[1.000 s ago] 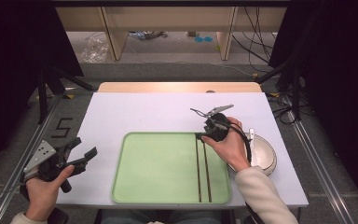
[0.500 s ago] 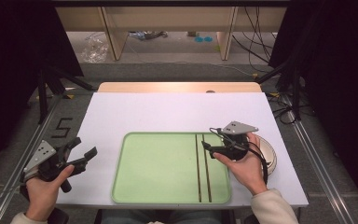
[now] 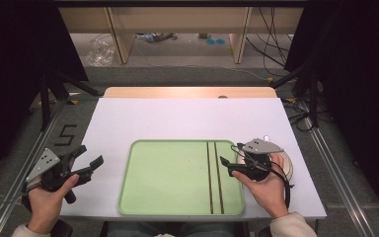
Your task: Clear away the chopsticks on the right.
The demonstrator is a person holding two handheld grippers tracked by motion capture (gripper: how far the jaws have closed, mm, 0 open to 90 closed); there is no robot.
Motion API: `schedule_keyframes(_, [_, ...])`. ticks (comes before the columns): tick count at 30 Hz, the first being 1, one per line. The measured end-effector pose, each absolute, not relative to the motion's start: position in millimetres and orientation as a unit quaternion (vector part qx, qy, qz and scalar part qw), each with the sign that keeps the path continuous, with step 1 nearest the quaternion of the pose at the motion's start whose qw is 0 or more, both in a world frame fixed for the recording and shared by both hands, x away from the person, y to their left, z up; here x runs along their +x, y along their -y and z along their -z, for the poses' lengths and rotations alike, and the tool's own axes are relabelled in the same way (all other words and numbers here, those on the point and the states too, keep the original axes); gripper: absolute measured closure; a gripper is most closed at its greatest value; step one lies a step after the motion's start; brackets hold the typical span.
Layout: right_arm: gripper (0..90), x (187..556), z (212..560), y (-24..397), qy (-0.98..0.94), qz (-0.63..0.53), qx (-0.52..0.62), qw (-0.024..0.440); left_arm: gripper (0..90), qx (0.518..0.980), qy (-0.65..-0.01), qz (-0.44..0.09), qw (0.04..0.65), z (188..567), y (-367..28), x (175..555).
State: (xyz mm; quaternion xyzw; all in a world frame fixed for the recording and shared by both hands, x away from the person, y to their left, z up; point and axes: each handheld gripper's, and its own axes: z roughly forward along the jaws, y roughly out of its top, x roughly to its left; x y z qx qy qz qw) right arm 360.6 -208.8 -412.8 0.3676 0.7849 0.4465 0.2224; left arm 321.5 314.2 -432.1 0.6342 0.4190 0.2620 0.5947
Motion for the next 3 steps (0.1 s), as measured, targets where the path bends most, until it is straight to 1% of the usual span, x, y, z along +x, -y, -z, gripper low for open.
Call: schedule_keyframes(3, [24.7,361.2,413.4,209.2,-0.783,-0.449,0.369,0.221,20.2,0.634,-0.419,-0.262,0.595,432.0,-314.1,321.7])
